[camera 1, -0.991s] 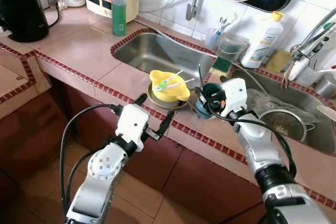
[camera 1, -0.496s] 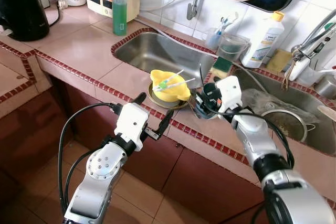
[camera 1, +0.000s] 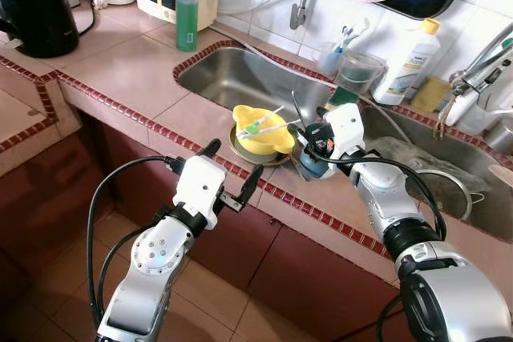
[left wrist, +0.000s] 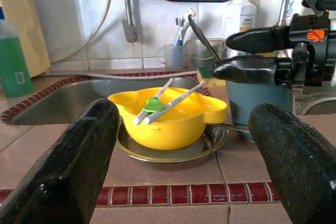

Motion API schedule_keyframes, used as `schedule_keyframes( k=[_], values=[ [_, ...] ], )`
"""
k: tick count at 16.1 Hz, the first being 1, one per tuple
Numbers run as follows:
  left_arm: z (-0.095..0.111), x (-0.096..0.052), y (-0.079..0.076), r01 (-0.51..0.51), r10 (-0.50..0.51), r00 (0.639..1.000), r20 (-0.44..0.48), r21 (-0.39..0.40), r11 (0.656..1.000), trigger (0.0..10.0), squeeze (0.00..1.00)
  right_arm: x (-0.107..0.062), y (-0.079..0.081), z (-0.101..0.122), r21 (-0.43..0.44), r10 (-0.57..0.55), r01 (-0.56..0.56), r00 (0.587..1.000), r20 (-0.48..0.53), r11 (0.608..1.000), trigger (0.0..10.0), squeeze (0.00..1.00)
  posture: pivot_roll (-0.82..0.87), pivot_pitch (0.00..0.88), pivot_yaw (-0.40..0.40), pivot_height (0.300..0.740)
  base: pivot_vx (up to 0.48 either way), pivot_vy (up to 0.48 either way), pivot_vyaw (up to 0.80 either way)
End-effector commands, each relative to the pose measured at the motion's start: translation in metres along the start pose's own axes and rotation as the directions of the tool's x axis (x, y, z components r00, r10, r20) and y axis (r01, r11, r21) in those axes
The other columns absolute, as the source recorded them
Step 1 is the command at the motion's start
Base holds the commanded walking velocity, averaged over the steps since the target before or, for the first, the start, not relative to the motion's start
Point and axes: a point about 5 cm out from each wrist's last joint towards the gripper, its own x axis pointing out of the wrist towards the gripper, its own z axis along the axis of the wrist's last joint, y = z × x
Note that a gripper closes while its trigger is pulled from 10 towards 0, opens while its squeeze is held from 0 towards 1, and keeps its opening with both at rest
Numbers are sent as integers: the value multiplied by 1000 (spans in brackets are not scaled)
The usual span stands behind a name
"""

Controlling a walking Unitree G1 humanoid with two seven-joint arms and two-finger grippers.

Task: Kitchen organization

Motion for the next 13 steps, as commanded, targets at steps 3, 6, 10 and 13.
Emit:
schedule_keyframes(
  k=[3, 6, 10, 13],
  values=[
    [5, 0, -4, 3, -3, 1000, 17, 3, 1000, 10000, 0, -1, -4, 1, -9, -5, 6, 1000, 3, 1000, 0, 0, 123, 0, -184, 740, 0, 0, 0],
    [6, 0, -2, -1, 1, 1000, 17, 6, 1000, 10000, 0, -2, -2, -2, 3, -11, 11, 1000, 6, 1000, 0, 0, 120, 0, -179, 740, 0, 0, 0],
    [6, 0, 1, -8, 8, 1000, 15, 11, 1000, 10000, 0, -7, 1, -9, 15, -35, 35, 999, 5, 999, 10000, 0, 115, 0, -171, 740, 0, 0, 0],
    [6, 0, 1, -3, 3, 1000, 15, 17, 1000, 10000, 0, -8, 4, -14, 26, -37, 37, 999, 0, 999, 10000, 0, 110, 0, -162, 740, 0, 0, 0]
  ],
)
